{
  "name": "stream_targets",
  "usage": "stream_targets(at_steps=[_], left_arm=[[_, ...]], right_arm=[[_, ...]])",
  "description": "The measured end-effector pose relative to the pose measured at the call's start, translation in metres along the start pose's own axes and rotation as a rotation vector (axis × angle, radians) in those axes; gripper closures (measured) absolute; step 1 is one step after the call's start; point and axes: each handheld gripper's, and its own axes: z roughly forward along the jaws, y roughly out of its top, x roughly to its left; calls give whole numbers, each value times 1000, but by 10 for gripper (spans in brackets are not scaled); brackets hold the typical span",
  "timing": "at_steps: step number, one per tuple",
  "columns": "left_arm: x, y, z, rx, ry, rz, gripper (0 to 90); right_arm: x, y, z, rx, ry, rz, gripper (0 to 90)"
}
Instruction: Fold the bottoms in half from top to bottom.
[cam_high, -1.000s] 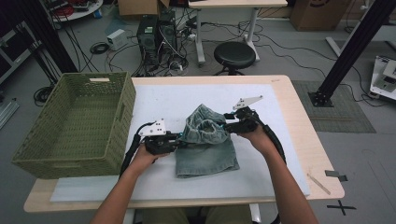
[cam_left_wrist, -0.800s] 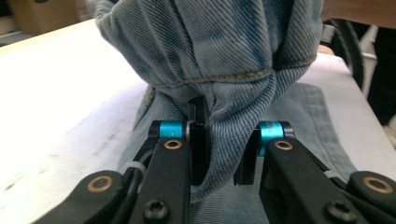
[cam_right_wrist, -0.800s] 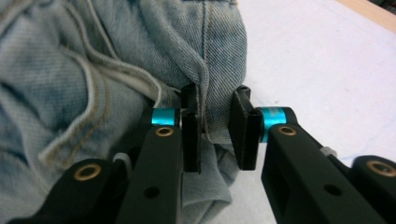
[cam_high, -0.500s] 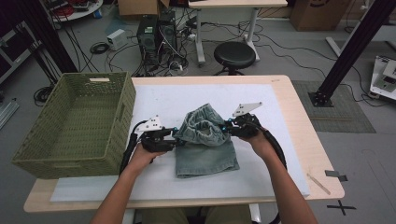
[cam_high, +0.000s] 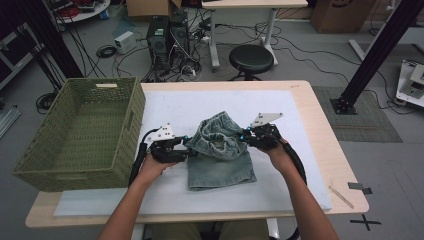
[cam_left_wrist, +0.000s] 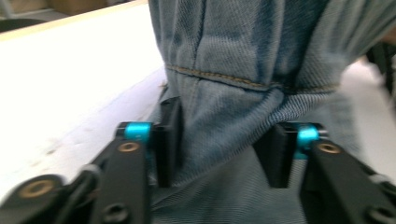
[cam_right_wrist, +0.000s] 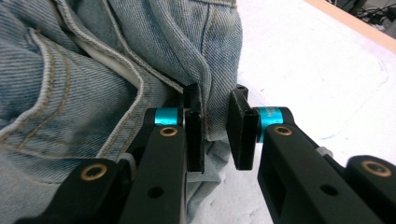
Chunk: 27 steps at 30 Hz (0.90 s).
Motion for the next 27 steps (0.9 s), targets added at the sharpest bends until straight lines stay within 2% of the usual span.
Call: stream_targets(at_steps=[4,7,10,12,18,19,20,21,22,23,27], left_arm=[[5,-1,-15,-1,28,-33,470],[9,-6,-25,16,78,-56,492],[13,-10,-33,-11,117,-82,503],[14,-11,-35,-15,144,-95,505],[16,-8,-35,-31,176,-107,504],[16,-8,-35,-34,182,-109,503],[17,-7,-35,-34,191,-110,501],[18,-6,-35,-38,202,-114,499],[19,-5,-36,-43,208,-114,493],[19,-4,-36,-50,216,-115,486],[22,1,-35,-62,235,-111,420]], right_arm=[[-1,0,0,3,-15,8,791],[2,-2,-2,-7,-14,-2,792],[2,-3,-3,-15,-16,1,791],[4,-5,-5,-22,-12,-9,791],[6,-8,-12,-20,1,-32,781],[7,-9,-13,-19,15,-38,756],[7,-11,-14,-21,26,-39,683],[6,-12,-16,-18,22,-25,602],[4,-13,-20,-23,23,-7,573],[1,-14,-24,-33,13,3,572],[-11,-13,-47,-114,-86,62,588]])
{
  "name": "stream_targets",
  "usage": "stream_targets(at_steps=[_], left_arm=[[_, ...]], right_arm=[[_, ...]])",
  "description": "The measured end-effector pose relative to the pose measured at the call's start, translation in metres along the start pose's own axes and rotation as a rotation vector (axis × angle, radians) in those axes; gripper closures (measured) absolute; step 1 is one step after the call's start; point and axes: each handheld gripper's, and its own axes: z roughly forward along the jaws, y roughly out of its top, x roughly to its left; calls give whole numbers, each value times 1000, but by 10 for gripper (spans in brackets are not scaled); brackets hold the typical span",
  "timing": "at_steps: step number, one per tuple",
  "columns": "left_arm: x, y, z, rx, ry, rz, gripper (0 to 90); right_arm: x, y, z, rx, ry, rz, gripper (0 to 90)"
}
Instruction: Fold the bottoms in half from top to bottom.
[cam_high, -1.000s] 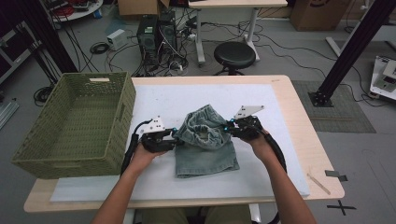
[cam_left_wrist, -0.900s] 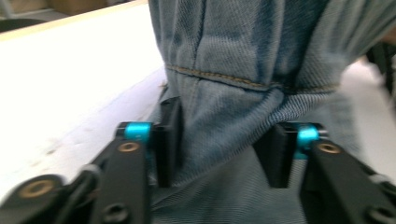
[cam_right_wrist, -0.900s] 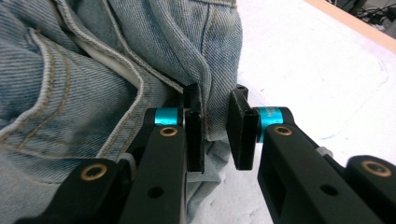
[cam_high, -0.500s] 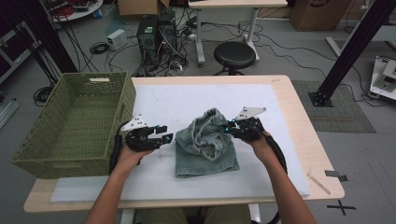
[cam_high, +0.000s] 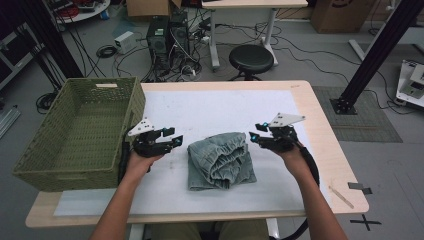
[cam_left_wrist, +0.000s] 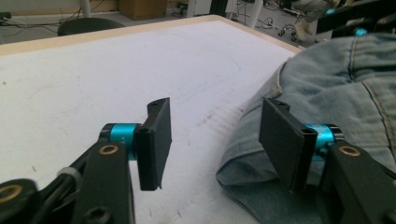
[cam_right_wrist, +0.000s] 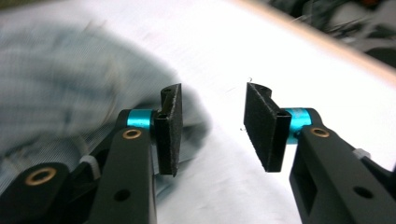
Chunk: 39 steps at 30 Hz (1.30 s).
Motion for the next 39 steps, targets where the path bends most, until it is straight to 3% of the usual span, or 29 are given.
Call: stream_targets(at_steps=[2,5,10,13,14,17,25,33,35,36,37,39], left_arm=[[0,1,1,-24,5,1,386],[2,4,4,-15,10,-18,283],[1,9,8,-11,8,-14,276],[1,10,9,-9,12,-11,276],[1,10,9,-9,11,-13,276],[1,10,10,-7,12,-10,276],[-3,10,15,-2,2,-17,276],[-15,11,23,-2,-22,-25,266],[-20,11,26,4,-37,-14,266],[-24,12,28,5,-46,-6,266],[-27,12,30,6,-55,0,266],[-33,13,34,9,-76,7,266]], right_arm=[[-5,6,-6,-36,-18,29,579],[-1,16,-4,-58,38,45,540],[18,20,13,13,229,-4,529],[29,15,21,69,326,-58,616],[35,10,26,103,366,-96,629],[40,5,30,130,393,-110,629],[55,-8,41,179,413,-172,628],[61,-16,44,176,388,-172,624],[59,-15,40,156,367,-167,537],[55,-13,34,118,354,-128,443],[55,-13,34,118,354,-128,443],[44,-10,21,38,318,-68,365]])
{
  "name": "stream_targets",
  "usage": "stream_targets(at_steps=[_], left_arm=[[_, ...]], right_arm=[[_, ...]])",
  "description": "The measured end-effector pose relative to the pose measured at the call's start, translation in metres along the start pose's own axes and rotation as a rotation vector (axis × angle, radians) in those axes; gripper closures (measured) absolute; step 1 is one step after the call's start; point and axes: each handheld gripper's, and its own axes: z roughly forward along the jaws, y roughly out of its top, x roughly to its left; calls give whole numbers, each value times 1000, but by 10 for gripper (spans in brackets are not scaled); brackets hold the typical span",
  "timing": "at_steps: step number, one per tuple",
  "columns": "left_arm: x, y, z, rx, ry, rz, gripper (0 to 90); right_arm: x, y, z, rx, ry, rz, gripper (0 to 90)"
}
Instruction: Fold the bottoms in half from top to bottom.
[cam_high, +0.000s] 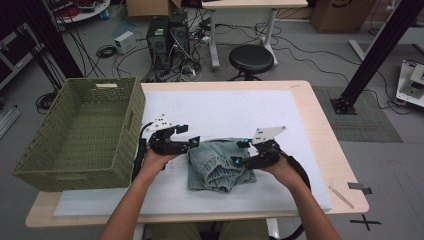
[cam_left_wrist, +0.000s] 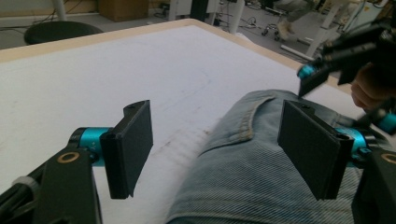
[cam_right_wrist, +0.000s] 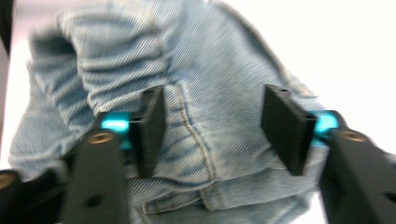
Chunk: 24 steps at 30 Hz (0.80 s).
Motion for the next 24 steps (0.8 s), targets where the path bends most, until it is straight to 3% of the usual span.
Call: stream_targets(at_steps=[2,6,10,15,19,22,24], left_arm=[[-4,1,4,7,-24,-4,266],[-10,3,9,1,-67,3,269],[-17,2,14,1,-119,46,305],[-24,-5,23,54,-157,75,307],[-25,-13,27,115,-137,84,271],[-25,-18,28,176,-116,137,271],[-24,-22,26,190,-112,150,272]], right_arm=[[-3,0,-5,-28,-25,11,342],[-12,-2,-21,-88,-122,61,330],[-16,-5,-23,-68,-155,70,332],[-18,-5,-23,-60,-169,76,332],[-18,-5,-22,-54,-167,75,336],[-18,-5,-22,-54,-166,76,338],[-18,-5,-22,-52,-167,72,338]])
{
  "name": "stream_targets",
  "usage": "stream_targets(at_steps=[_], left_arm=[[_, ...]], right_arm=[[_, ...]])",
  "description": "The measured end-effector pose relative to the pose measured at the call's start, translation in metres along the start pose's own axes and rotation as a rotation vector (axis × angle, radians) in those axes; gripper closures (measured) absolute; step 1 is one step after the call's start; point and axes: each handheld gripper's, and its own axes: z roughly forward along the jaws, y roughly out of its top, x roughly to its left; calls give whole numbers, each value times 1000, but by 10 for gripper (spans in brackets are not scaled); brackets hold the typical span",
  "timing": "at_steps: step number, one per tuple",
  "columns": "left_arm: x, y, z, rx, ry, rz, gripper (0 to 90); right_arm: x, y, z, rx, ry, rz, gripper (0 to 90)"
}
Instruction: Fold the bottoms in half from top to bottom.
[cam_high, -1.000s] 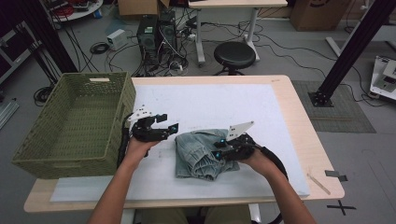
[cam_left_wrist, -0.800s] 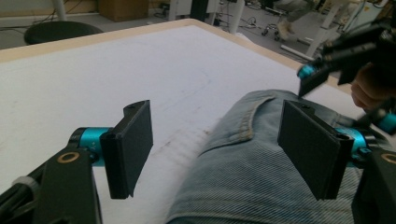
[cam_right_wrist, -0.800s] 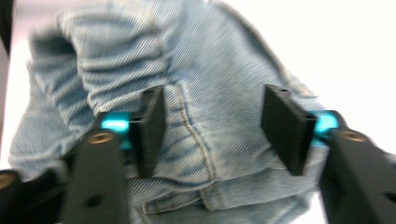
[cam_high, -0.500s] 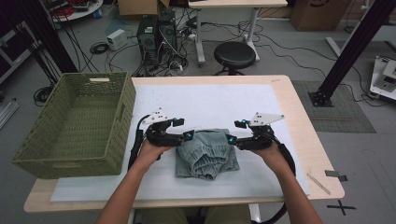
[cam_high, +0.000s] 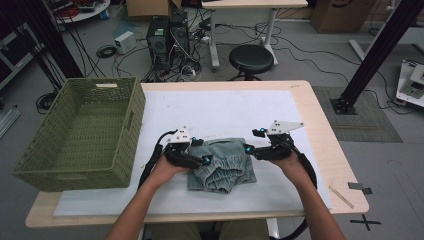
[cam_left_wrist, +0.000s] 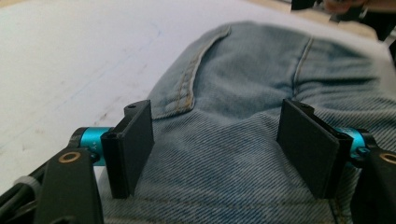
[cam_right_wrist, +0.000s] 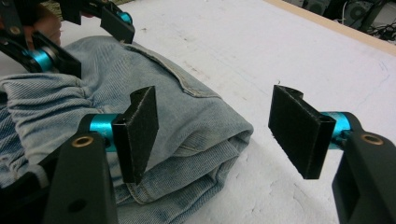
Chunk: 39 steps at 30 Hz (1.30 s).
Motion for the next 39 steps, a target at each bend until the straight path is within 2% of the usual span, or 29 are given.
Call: stream_targets(at_steps=[7,11,14,18,19,21,25,27,33,39], left_arm=[[-2,-3,0,35,22,48,273],[0,-4,-1,31,19,37,274],[4,-5,-3,15,20,11,274],[10,-8,-11,-64,28,-58,271],[12,-8,-14,-80,36,-69,267],[15,-8,-19,-115,54,-94,267],[19,-5,-31,-178,89,-102,267],[21,-3,-35,-202,96,-110,267],[26,1,-45,-259,118,-114,262],[29,-1,-51,-251,155,-107,252]], right_arm=[[5,0,6,26,10,-17,339],[10,1,11,44,39,-37,343],[13,-1,16,93,45,-64,344],[17,-6,22,161,31,-101,363],[17,-7,22,167,31,-94,363],[15,-6,20,148,31,-87,341],[8,-3,7,51,29,-31,314],[4,-3,1,20,10,-12,299],[-5,-6,-5,17,-41,10,238],[-11,-9,-11,17,-91,20,219]])
